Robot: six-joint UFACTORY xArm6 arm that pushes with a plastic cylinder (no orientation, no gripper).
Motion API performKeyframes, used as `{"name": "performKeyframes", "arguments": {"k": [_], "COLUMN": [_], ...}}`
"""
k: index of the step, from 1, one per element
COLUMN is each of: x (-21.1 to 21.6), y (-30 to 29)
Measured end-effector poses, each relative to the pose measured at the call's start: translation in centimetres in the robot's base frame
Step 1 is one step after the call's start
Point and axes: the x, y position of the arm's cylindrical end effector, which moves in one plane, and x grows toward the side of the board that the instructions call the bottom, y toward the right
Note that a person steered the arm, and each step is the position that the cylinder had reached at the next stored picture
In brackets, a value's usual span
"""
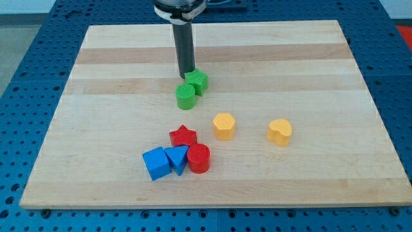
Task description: Slide the blue triangle towards the green circle
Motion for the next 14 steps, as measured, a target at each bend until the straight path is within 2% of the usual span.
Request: {"name": "performKeyframes", "arguments": {"k": [2,4,5,6,7,8,10,11,12,14], "x": [0.0,2.9,2.7,4.2,7.9,10.6,14.7,23.0,25.9,26.0], "y": [10.6,10.9,16.3,28.4,37.0,39.5,39.5,39.4,38.1,33.0]}}
